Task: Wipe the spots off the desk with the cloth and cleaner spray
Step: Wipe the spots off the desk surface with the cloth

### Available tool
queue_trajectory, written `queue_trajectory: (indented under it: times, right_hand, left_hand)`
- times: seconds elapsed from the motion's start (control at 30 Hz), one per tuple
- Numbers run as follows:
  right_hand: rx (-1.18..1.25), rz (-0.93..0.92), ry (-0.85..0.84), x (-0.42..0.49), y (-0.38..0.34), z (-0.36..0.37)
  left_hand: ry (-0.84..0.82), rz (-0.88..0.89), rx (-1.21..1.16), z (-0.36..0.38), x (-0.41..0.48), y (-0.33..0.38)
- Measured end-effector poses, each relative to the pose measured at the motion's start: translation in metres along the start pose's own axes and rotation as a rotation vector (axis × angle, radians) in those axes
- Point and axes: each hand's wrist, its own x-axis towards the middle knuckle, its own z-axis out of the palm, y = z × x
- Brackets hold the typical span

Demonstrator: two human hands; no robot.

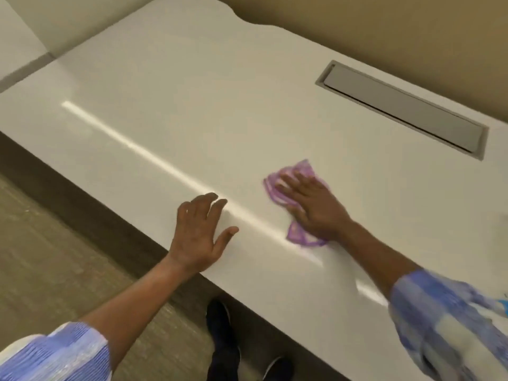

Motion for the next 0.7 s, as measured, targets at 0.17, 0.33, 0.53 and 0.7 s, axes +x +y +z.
queue_trajectory:
  times: [0.17, 0.33, 0.53, 0.7]
  right_hand:
    - [0.014, 0.977, 0.177, -0.051, 0.067, -0.016]
    - [0.104, 0.458, 0.063, -0.082, -0.101, 0.029]
    - [0.089, 0.344, 0.004, -0.207, -0.074, 0.027]
    - [0.087, 1.049, 0.091, -0.295, -0.046, 0.016]
  left_hand:
    - [-0.113, 0.072, 0.014, 0.024, -0.029, 0.053]
    - [-0.145, 0.076, 0.106, 0.031, -0.030, 0.052]
    - [-0.136, 0.075, 0.099, 0.036, -0.031, 0.053]
    - [-0.132, 0.071, 0.057, 0.039, -0.030, 0.050]
